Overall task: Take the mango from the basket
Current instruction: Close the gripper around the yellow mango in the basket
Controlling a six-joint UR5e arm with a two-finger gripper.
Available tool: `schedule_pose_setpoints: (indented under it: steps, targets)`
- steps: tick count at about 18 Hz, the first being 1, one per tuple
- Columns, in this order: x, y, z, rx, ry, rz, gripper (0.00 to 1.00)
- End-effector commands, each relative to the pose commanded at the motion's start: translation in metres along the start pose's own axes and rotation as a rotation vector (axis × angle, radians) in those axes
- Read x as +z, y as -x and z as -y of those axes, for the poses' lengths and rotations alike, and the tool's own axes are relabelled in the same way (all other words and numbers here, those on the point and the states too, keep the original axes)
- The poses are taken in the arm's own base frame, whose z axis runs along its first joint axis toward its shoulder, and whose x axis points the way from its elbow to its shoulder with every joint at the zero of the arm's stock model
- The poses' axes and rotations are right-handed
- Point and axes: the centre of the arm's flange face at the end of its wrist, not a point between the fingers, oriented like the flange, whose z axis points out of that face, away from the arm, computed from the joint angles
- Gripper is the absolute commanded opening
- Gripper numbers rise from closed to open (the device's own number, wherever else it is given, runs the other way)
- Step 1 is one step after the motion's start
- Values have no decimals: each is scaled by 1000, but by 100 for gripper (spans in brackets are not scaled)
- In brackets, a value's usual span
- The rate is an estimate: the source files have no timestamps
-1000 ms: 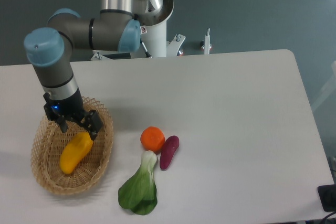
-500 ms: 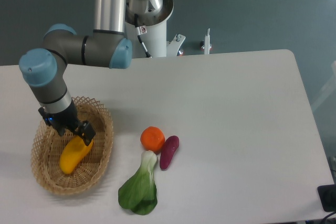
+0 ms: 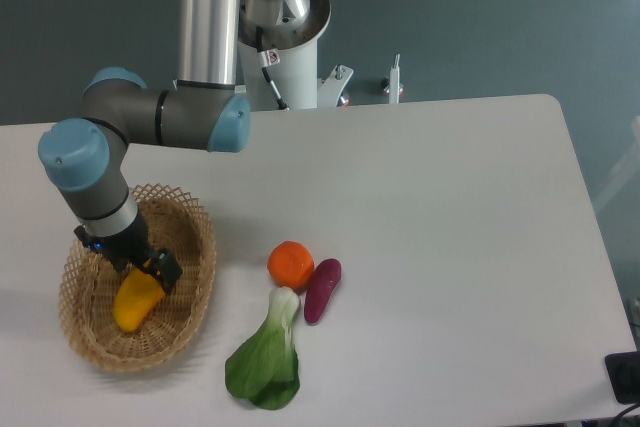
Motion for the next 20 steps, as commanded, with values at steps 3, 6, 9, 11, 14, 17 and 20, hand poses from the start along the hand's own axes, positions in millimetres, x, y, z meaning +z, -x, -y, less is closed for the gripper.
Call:
schedule_pose_setpoints:
  steps: [3, 6, 9, 11, 14, 17, 20]
  targets:
    - [0, 1, 0, 2, 3, 2, 96]
    - [0, 1, 0, 15, 1, 2, 88]
    - [-3, 1, 0, 16, -3, 3, 81]
    - [-3, 2, 0, 21, -3, 3, 76]
    - [-4, 2, 0, 35, -5, 4, 67]
    - [-5, 2, 0, 39, -6, 6, 57]
    - [-11, 4, 1, 50, -17, 9, 56]
